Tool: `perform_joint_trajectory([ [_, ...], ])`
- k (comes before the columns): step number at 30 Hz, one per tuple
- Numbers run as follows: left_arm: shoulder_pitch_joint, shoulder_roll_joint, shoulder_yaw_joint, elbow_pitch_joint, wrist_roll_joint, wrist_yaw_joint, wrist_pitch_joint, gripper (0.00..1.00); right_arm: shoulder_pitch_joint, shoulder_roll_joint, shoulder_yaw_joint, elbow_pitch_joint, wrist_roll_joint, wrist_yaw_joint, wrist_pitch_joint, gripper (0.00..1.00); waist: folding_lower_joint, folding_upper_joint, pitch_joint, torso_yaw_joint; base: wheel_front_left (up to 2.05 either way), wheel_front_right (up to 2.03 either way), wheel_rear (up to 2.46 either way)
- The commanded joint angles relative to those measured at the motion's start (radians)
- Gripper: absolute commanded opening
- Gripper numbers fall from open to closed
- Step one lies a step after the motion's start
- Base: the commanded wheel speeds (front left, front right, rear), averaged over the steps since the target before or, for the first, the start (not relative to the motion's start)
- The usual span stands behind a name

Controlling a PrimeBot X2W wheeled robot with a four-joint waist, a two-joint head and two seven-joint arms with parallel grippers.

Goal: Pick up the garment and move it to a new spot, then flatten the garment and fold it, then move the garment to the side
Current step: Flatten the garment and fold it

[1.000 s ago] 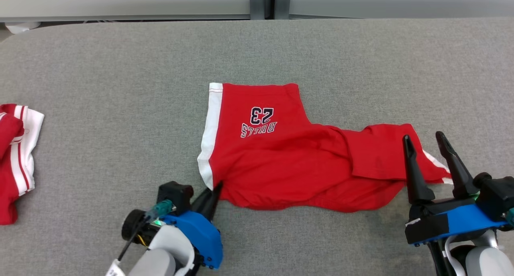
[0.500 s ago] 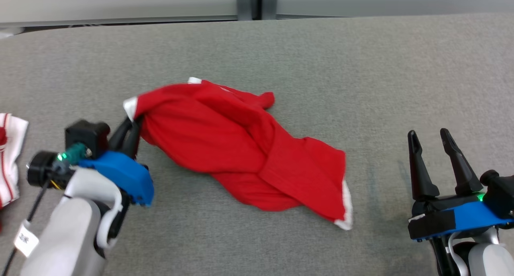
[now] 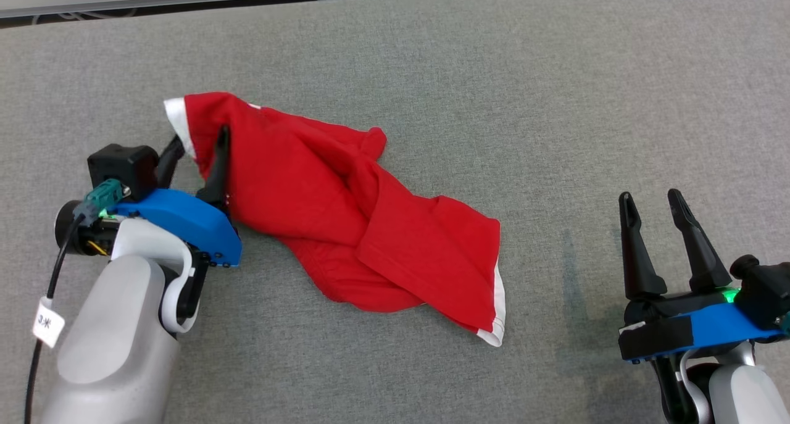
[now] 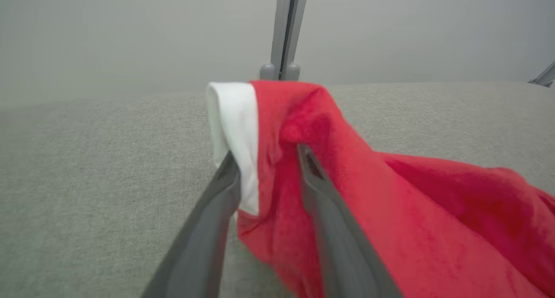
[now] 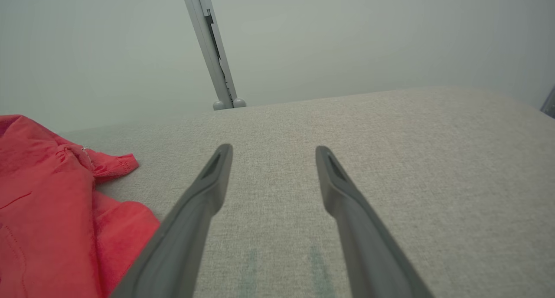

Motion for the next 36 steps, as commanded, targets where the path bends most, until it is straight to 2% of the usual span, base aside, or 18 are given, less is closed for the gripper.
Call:
perform_joint_trajectory([
  [1,-0.001,-0.005,0.009,0.008,-0.003,0.01,-0.026,1.0,-0.011,0.0,-0.002,0.003,-0.004,0.0,-0.006,1.0,-0.0001,-0.0002,-0.004,0.005,0.0,0.0,0.0],
  [8,0.126,-0.03,0.047,0.004,-0.016,0.072,-0.168,1.0,-0.001,0.0,0.005,-0.005,-0.028,0.0,0.003,1.0,-0.0001,-0.0002,-0.06,0.034,0.0,0.0,0.0],
  [13,0.258,-0.032,0.08,-0.113,-0.009,0.112,-0.235,1.0,0.022,0.0,0.01,-0.023,-0.049,0.0,0.034,1.0,-0.0001,-0.0002,-0.114,0.069,0.0,0.0,0.0],
  [22,0.394,0.0,0.042,-0.365,0.102,0.144,-0.252,1.0,0.062,-0.015,0.019,-0.051,-0.08,0.0,0.084,1.0,-0.0001,-0.0002,-0.185,0.096,0.0,0.0,0.0],
  [36,0.455,0.022,0.018,-0.441,0.11,0.165,-0.211,1.0,0.095,-0.016,0.019,-0.078,-0.072,0.0,0.113,1.0,-0.0001,-0.0002,-0.211,0.095,0.0,0.0,0.0],
])
